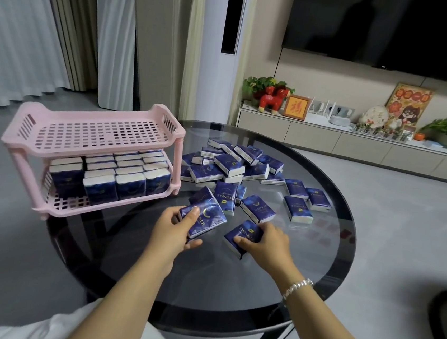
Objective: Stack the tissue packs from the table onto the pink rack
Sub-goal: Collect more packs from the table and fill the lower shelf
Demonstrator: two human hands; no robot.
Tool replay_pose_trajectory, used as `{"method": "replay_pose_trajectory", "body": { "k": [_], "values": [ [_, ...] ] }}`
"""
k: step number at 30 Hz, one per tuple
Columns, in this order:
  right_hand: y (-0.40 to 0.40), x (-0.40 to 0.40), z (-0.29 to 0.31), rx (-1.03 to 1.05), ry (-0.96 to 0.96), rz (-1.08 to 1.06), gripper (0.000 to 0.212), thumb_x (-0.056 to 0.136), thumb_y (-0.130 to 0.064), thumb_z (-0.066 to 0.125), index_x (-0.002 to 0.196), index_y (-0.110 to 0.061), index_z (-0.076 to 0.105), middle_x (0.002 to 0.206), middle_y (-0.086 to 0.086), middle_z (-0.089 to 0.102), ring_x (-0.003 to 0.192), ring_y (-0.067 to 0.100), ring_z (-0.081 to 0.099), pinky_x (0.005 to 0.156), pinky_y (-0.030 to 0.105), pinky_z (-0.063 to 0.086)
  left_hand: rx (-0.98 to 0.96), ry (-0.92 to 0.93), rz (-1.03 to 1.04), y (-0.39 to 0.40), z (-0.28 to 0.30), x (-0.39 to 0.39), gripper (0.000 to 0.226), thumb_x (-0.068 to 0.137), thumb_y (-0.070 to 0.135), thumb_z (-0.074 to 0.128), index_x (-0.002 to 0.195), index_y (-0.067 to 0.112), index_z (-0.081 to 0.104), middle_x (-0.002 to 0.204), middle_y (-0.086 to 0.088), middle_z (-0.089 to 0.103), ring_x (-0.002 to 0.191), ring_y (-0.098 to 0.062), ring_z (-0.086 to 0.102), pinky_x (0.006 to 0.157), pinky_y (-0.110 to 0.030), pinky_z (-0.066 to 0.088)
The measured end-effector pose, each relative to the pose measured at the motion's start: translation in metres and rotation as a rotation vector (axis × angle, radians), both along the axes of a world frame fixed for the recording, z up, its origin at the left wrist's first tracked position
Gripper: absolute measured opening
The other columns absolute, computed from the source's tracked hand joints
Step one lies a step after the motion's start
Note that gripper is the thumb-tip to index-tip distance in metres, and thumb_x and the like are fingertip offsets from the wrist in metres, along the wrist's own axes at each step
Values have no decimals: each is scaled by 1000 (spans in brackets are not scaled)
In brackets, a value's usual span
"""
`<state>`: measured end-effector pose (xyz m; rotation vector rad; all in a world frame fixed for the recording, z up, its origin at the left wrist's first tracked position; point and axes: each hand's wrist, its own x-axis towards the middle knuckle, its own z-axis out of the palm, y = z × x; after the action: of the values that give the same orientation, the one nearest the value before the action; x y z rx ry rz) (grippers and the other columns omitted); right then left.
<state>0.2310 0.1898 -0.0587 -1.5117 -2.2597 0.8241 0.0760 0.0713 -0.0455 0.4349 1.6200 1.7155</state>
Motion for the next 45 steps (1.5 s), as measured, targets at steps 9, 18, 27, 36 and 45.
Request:
{"method": "replay_pose_trajectory", "body": {
  "k": [9, 18, 27, 36, 45],
  "values": [
    [-28, -8, 20, -218, 664, -65, 23, 84, -26, 69, 98, -18, 53, 89, 3, 62, 67, 10, 55, 59, 20, 40, 18, 206, 78, -8, 4, 2, 5, 91, 26, 61, 91, 27, 56, 104, -13, 55, 86, -19, 62, 55, -24, 56],
    [-52, -37, 44, -288, 905, 44, 24, 86, -26, 65, 107, -22, 54, 99, 5, 65, 79, 13, 58, 63, 21, 49, 103, 185, 8, -31, 19, -4, 20, 93, 32, 56, 101, 49, 63, 118, -1, 63, 105, -21, 64, 85, -47, 56],
    [-93, -103, 50, -335, 929, 207, 27, 83, -30, 69, 108, -21, 65, 86, 0, 72, 78, 7, 68, 70, 22, 55, 57, 244, -82, -72, 34, -43, 47, 75, 63, 63, 116, 40, 57, 119, 4, 64, 108, -13, 62, 94, -42, 52],
    [-81, -149, 65, -767, 752, 629, 43, 86, -18, 66, 128, -20, 56, 122, 4, 65, 110, 20, 61, 85, 29, 51, 139, 24, -18, -98, 20, -93, 48, 84, 19, 69, 128, 18, 51, 116, -3, 67, 104, -17, 65, 97, -40, 49],
    [-75, -176, 55, -39, 11, 1114, 72, 88, -26, 64, 147, -30, 24, 142, -11, 27, 131, 2, 28, 106, 15, 25, -329, 712, -278, -112, -5, -125, 90, 71, 38, 79, 146, 30, 30, 143, 12, 38, 134, -9, 34, 112, -32, 32]
  ]
}}
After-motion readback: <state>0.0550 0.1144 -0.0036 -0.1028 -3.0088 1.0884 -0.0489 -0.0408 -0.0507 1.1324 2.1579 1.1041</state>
